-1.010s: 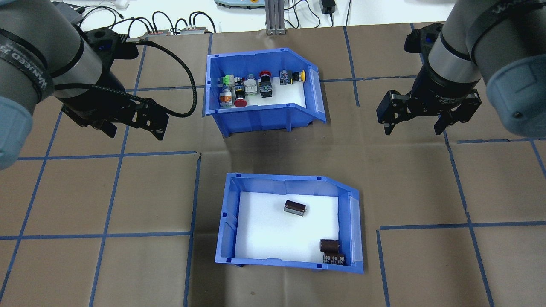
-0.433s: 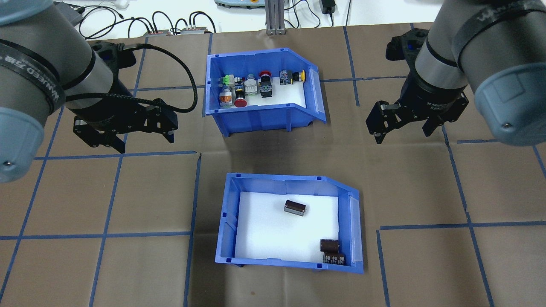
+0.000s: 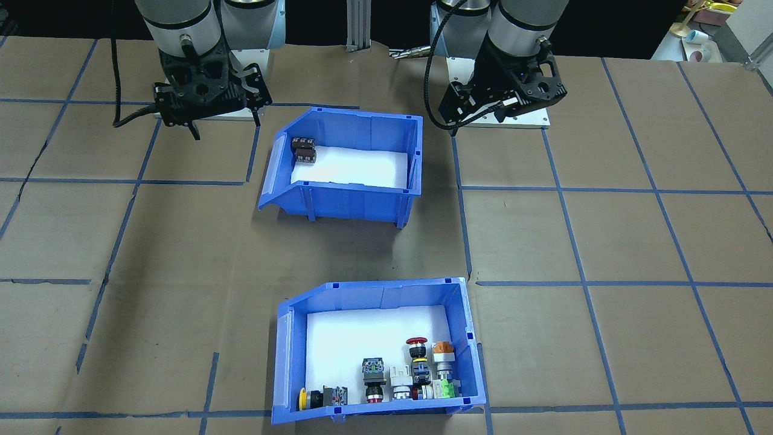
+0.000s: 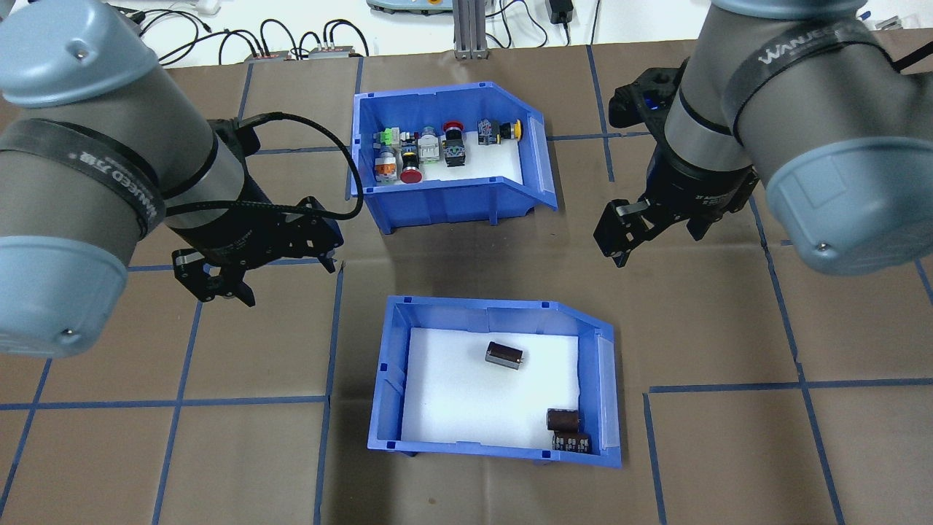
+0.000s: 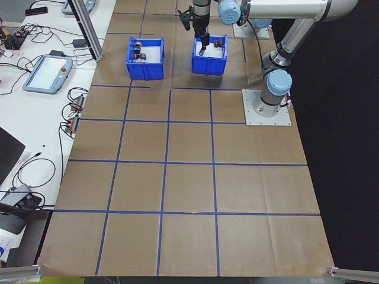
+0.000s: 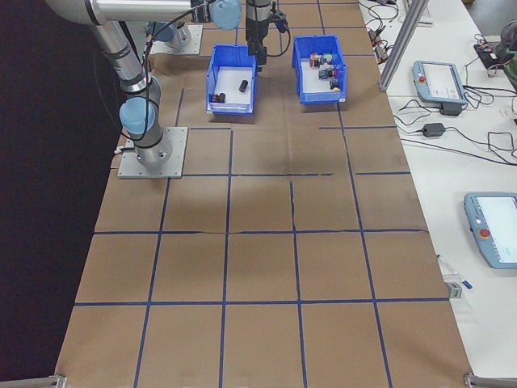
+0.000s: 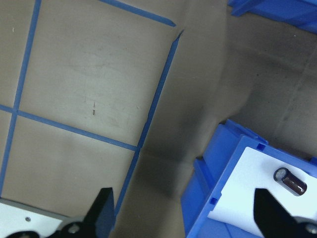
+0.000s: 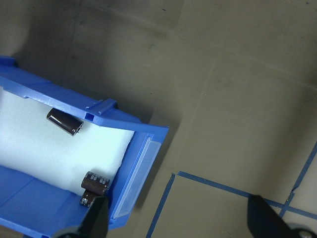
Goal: Place battery box in front
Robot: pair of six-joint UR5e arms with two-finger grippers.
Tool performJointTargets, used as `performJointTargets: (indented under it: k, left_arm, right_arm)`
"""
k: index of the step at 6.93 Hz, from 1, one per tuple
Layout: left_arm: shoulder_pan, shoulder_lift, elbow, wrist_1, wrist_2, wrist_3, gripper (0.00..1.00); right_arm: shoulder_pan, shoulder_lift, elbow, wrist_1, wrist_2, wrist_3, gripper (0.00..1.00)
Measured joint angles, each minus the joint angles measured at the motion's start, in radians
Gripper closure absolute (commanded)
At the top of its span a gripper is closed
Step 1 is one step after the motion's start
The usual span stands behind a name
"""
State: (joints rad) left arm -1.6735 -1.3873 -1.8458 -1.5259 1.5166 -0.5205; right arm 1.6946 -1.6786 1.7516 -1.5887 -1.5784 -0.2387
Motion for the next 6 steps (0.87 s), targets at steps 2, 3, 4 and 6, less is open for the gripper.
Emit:
performJointTargets:
  k: [2,3,4,6]
  left_arm:
    - [-0.116,-0.001,-0.025,0.021,-0.002,-0.344,0.01]
    - [-0.174,0.002,-0.059,0.03,-0.021,-0.572,0.01]
    - [-0.216,0.007,-0.102,0.04,-0.078,-0.781,0.01]
    - [-0.254,0.014,-0.176,0.062,-0.162,-1.073,0.01]
  right_arm:
    - [0.031,0.013,-0.004,-0.007,-0.003,-0.099,0.0]
    - [0.034,0.04,-0.016,-0.03,-0.004,-0.211,0.0]
    - [0.035,0.095,-0.053,-0.06,-0.003,-0.335,0.0]
    - [0.04,0.246,-0.209,-0.077,-0.002,-0.52,0.0]
